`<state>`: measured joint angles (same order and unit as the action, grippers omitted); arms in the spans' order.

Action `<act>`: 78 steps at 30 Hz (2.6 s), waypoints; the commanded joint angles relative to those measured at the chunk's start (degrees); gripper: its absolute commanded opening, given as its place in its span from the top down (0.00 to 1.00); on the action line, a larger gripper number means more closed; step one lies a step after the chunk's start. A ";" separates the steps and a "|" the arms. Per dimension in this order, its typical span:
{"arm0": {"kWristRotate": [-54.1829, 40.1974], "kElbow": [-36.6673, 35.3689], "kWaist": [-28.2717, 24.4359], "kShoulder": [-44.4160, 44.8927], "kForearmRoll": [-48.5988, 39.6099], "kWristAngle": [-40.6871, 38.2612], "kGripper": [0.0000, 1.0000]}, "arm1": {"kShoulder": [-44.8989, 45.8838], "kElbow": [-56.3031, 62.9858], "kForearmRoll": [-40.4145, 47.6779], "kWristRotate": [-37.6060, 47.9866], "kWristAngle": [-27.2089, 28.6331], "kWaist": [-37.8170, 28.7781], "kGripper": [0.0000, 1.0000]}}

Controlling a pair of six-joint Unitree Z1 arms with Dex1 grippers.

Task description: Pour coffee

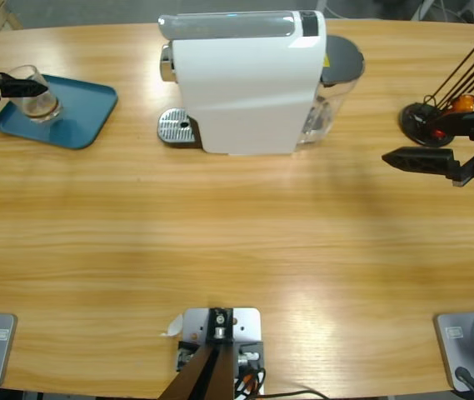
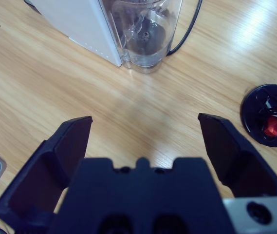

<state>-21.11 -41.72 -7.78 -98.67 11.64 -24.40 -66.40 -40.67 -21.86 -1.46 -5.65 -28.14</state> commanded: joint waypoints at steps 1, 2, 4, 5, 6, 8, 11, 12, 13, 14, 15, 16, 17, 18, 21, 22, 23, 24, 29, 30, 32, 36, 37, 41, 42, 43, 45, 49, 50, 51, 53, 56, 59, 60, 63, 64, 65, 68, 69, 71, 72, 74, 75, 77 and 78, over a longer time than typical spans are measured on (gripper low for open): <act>0.02 1.01 -0.02 -5.69 5.10 1.55 1.00 | -0.75 1.91 0.50 -0.57 -0.67 0.65 0.00; -0.19 1.19 0.14 -6.11 5.71 1.53 1.00 | -0.75 1.91 0.50 -0.57 -0.67 0.65 0.00; -0.44 1.20 0.44 -6.80 6.13 1.55 1.00 | -0.66 1.95 0.50 -0.57 -0.67 0.70 0.00; -0.63 1.20 0.59 -7.15 6.35 1.55 1.00 | -0.66 1.96 0.50 -0.57 -0.67 0.65 0.00; -0.75 1.20 0.73 -7.41 6.50 1.55 1.00 | -0.66 1.93 0.50 -0.57 -0.67 0.63 0.00; -1.12 1.20 0.91 -7.83 6.78 1.09 1.00 | -0.68 1.91 0.50 -0.57 -0.67 0.65 0.00; -1.61 1.29 1.33 -8.70 6.82 0.93 1.00 | -0.75 1.91 0.50 -0.57 -0.67 0.67 0.00; -1.67 1.33 1.37 -9.07 6.82 0.75 1.00 | -0.75 1.91 0.50 -0.57 -0.67 0.65 0.00; -1.72 1.05 1.37 -9.68 6.84 -0.23 0.96 | -0.75 1.91 0.50 -0.57 -0.67 0.67 0.00; -1.74 0.57 1.38 -10.31 6.91 -1.62 0.50 | -0.70 1.91 0.50 -0.57 -0.67 0.70 0.00; -1.74 0.47 1.51 -10.40 6.98 -2.02 0.25 | -0.66 1.91 0.50 -0.57 -0.69 0.70 0.00; -1.74 0.41 1.54 -10.38 7.03 -2.30 0.07 | -0.62 1.89 0.50 -0.57 -0.74 0.68 0.00; -1.77 0.48 1.58 -10.30 7.08 -2.53 0.02 | -0.57 1.88 0.50 -0.57 -0.74 0.70 0.00; -1.90 0.57 1.61 -10.19 7.07 -2.76 0.01 | -0.57 1.91 0.50 -0.57 -0.76 0.67 0.00; -2.11 1.33 1.63 -9.50 7.03 -2.90 0.01 | -0.31 1.91 0.50 -0.57 -0.76 0.68 0.00; -2.18 1.50 1.63 -9.26 7.00 -3.08 0.01 | -0.15 1.91 0.50 -0.57 -0.83 0.70 0.00; -2.18 1.82 1.63 -8.77 7.00 -3.10 0.01 | 0.04 1.93 0.49 -0.57 -0.92 0.70 0.00; -2.18 2.10 1.63 -8.24 7.00 -3.03 0.01 | 0.22 2.00 0.45 -0.57 -0.94 0.70 0.00; -1.88 4.70 1.10 -3.35 6.94 -2.67 0.01 | 0.78 2.17 0.47 -0.57 -0.94 0.67 0.00; -2.07 5.23 1.10 -2.02 6.91 -2.71 0.01 | 0.87 2.17 0.50 -0.57 -0.94 0.70 0.00; -2.18 6.37 1.10 1.25 6.66 -2.73 0.01 | 1.15 2.26 0.50 -0.57 -0.94 0.68 0.00; -3.67 9.48 1.10 11.57 3.37 1.65 0.01 | 2.06 2.58 0.59 -0.57 -0.94 0.72 0.00; -3.67 9.71 1.10 14.68 0.02 4.02 0.01 | 2.49 2.67 0.61 -0.57 -0.94 0.72 0.00; -3.58 9.71 0.58 26.83 -15.52 13.85 0.01 | 3.75 3.00 0.77 -0.57 -1.06 0.68 0.00; -3.58 9.34 0.58 29.25 -19.49 16.14 0.01 | 3.91 3.05 0.77 -0.57 -1.11 0.67 0.00; -3.56 8.69 0.61 31.54 -23.87 17.40 0.01 | 3.91 3.05 0.77 -0.57 -1.11 0.63 0.00; -2.76 8.27 1.02 36.43 -30.43 17.88 0.00 | 3.79 3.19 0.98 -0.57 -1.04 0.68 0.00; 1.73 6.39 4.50 43.69 -38.30 10.70 0.00 | 3.84 3.32 1.12 -0.57 -1.03 0.63 0.00; 1.95 6.16 4.46 43.44 -38.48 6.29 0.00 | 3.93 3.37 1.14 -0.57 -1.06 0.63 0.00; 2.22 5.92 4.44 42.65 -38.64 0.84 0.00 | 4.00 3.40 1.21 -0.57 -1.06 0.63 0.00; 2.22 5.81 4.44 41.49 -38.15 -9.65 0.00 | 4.23 3.48 1.21 -0.57 -1.11 0.63 0.00; 1.83 6.04 4.62 38.59 -37.83 -18.55 0.00 | 4.68 3.70 1.35 -0.57 -1.11 0.63 0.00; 0.25 7.71 4.67 36.32 -37.35 -24.29 0.00 | 4.42 4.02 1.82 -0.57 -1.04 0.63 0.00; -0.61 8.29 4.97 35.60 -37.14 -25.44 0.00 | 4.30 4.02 1.89 -0.57 -1.03 0.63 0.00; -0.51 8.24 6.66 34.79 -36.95 -24.96 0.00 | 4.28 4.00 1.91 -0.57 -0.71 0.63 0.00; -0.40 8.66 6.73 35.11 -36.55 -23.36 0.00 | 4.33 3.93 1.91 -0.57 -0.57 0.63 0.00; -0.21 8.92 6.76 35.14 -36.11 -21.50 0.00 | 4.19 3.88 1.88 -0.57 -0.48 0.63 0.00; 2.22 8.22 8.31 35.39 -35.63 -13.77 0.00 | 3.91 3.44 1.49 -0.57 0.06 0.63 0.00; 3.38 7.18 10.30 35.55 -35.88 -9.97 0.00 | 4.39 3.42 1.28 -0.51 0.29 0.63 0.00; 3.89 2.65 14.95 34.72 -40.11 -0.78 0.00 | 4.89 3.51 1.28 -0.21 0.29 0.63 0.00; 3.96 -0.41 15.83 33.84 -44.19 3.34 0.00 | 4.77 3.48 1.21 -0.21 0.29 0.63 0.00; 7.49 -4.16 15.89 33.46 -48.62 9.61 0.00 | 4.09 3.33 1.21 -0.21 0.22 0.63 0.00; 10.66 -4.58 15.96 33.42 -48.82 10.77 0.00 | 3.91 3.32 1.21 -0.21 0.17 0.63 0.00; 16.95 -4.28 16.54 33.54 -48.36 14.15 0.00 | 3.96 3.32 1.21 -0.21 0.12 0.63 0.00; 19.16 -3.28 17.84 33.74 -46.42 15.48 0.00 | 4.10 3.35 1.21 -0.21 0.12 0.63 0.00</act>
<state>-14.64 -44.17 7.10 -63.18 -33.86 -18.83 -62.87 -38.89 -20.43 -1.46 -5.65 -28.03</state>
